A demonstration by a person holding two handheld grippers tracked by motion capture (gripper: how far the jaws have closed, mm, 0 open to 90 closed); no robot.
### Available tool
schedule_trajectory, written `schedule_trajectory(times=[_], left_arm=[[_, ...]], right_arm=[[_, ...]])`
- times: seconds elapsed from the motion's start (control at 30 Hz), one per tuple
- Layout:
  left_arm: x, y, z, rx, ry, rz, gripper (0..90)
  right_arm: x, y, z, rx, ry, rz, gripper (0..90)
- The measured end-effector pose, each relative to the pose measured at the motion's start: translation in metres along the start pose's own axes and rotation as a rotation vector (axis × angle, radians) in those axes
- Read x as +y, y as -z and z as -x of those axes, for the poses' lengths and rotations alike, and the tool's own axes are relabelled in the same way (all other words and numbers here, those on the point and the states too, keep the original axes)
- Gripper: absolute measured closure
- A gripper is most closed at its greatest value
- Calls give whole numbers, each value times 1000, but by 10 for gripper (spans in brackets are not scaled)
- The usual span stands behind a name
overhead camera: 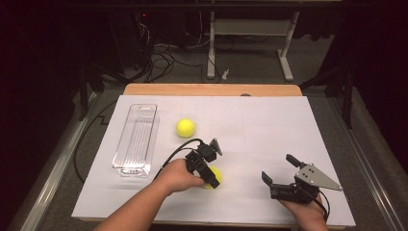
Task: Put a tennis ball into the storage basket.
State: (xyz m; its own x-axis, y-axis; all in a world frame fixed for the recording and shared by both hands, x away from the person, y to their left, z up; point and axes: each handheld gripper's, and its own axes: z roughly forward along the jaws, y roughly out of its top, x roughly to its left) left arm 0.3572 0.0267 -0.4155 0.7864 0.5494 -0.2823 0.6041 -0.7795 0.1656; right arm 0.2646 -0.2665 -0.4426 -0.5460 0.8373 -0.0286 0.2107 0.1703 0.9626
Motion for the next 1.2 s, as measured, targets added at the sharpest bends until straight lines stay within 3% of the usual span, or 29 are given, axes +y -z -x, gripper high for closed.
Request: schedule_trajectory(times=[0.43,0.83,1.2], left_arm=[[-5,13,-2,-12,15,-16,270],[-13,34,-3,8,18,-59,270],[-26,54,-9,32,34,-60,269]], right_arm=[[0,0,-1,1,-1,-3,1],[0,0,-1,0,-3,-4,1],[0,0,-1,-1,-1,-4,1]])
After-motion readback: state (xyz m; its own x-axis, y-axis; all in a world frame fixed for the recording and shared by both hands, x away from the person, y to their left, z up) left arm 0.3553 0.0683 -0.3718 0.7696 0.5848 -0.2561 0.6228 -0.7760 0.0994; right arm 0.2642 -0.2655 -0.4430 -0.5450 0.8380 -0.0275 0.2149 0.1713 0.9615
